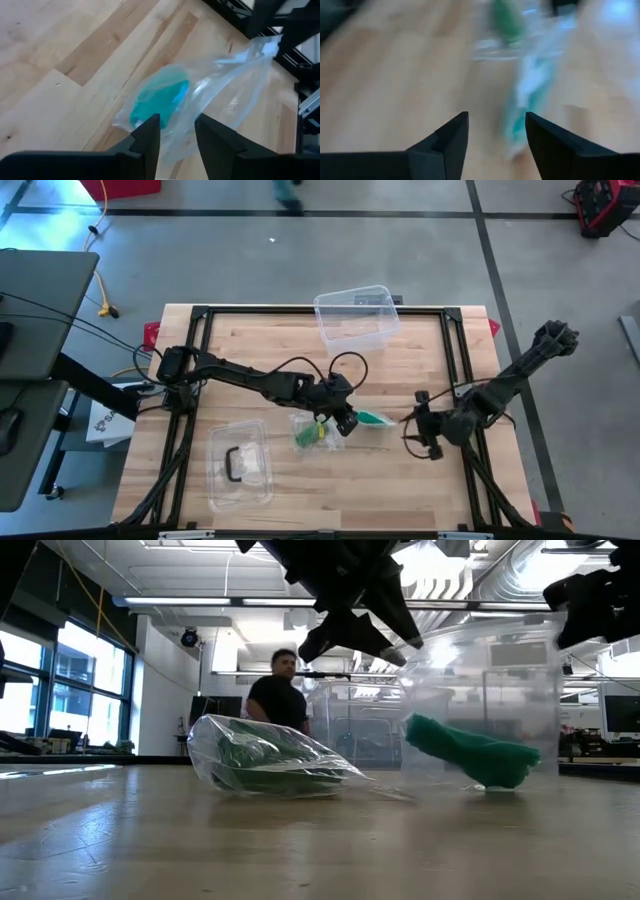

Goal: Roll bandage
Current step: Close the transparent zip bag

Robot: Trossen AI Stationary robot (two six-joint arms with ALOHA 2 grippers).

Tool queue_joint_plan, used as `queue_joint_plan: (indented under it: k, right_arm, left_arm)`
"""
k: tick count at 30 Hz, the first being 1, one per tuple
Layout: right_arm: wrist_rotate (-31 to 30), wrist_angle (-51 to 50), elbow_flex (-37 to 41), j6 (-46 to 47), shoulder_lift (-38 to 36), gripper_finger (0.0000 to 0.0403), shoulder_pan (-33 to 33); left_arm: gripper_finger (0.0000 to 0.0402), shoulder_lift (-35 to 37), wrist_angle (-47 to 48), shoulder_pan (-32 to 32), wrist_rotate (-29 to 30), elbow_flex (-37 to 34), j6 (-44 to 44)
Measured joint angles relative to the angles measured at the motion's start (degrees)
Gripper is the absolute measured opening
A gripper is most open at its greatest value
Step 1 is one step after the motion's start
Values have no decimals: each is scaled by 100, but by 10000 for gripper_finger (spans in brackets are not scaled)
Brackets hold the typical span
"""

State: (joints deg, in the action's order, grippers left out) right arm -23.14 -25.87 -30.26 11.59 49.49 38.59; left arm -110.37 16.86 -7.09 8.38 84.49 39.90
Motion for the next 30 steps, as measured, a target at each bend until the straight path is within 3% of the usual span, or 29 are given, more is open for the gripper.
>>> queue_joint_plan:
  k: [3, 5, 10, 17, 19, 25, 30]
  right_arm:
    - [-1322, 117, 0, 419, 370, 180, 308]
    - [-1681, 203, 0, 631, 574, 173, 442]
    - [-2023, 572, 0, 889, 890, 137, 590]
    - [-2151, 1002, 0, 525, 999, 16, 621]
    - [-2167, 994, 0, 529, 990, 9, 621]
    - [-2081, 594, -124, 866, 645, 2, 601]
    - [-1961, -163, -512, 1286, 269, 1, 473]
  left_arm:
    - [105, 0, -11, -2, -17, -7, 9]
    - [97, 0, -4, -2, -17, -10, 36]
    - [81, 0, -4, -4, -19, -13, 56]
    - [76, 0, -51, -9, 72, -13, 24]
    - [82, 8, -40, -11, 82, -12, -219]
    - [125, 400, -658, -51, -14, 4, -1699]
    - [142, 204, -2276, -500, 631, -13, -4383]
